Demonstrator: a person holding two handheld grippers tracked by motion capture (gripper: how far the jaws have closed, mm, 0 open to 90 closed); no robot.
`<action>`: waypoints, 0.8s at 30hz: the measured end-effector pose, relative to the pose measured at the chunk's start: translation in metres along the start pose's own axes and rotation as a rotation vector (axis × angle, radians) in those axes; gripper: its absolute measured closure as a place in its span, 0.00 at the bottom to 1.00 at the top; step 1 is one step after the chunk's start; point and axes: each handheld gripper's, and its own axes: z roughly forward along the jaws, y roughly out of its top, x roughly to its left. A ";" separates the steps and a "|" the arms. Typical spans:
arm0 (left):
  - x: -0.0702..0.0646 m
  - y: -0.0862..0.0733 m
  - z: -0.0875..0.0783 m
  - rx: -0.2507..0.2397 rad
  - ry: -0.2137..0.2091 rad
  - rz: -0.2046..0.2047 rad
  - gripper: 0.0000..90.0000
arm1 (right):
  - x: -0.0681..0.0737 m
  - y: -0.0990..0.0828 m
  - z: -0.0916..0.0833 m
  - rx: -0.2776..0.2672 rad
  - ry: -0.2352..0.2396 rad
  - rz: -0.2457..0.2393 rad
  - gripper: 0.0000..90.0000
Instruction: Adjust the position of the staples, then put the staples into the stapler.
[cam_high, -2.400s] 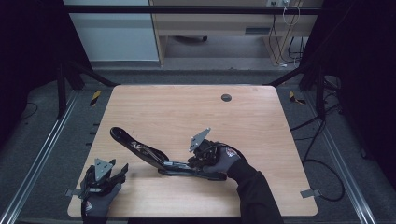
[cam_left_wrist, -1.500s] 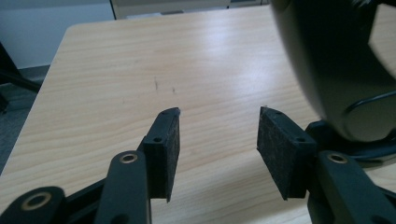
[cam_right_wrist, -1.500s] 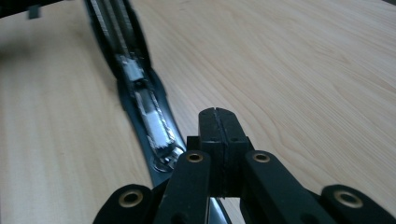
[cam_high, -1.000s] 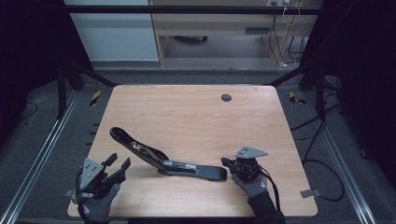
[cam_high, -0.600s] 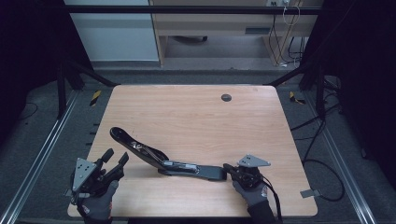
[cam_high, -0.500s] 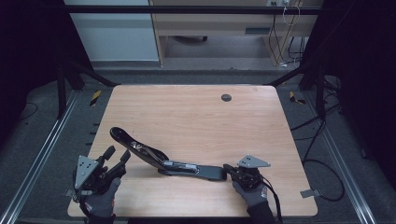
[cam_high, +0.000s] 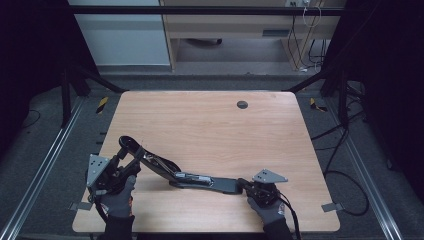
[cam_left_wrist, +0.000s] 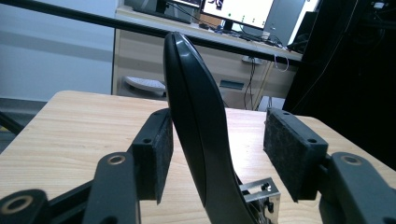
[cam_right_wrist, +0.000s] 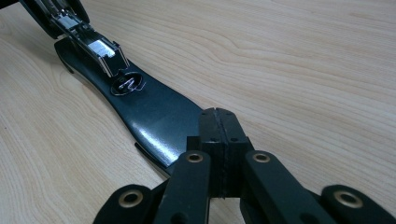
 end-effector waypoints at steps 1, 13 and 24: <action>0.000 0.000 0.001 0.000 -0.001 -0.006 0.48 | 0.001 0.000 0.000 -0.001 0.000 0.000 1.00; 0.001 -0.005 0.006 0.004 0.015 -0.035 0.58 | 0.005 -0.002 0.003 0.010 -0.015 -0.007 1.00; 0.003 -0.006 0.009 0.001 0.029 -0.082 0.69 | 0.008 -0.002 0.007 0.016 -0.017 -0.005 1.00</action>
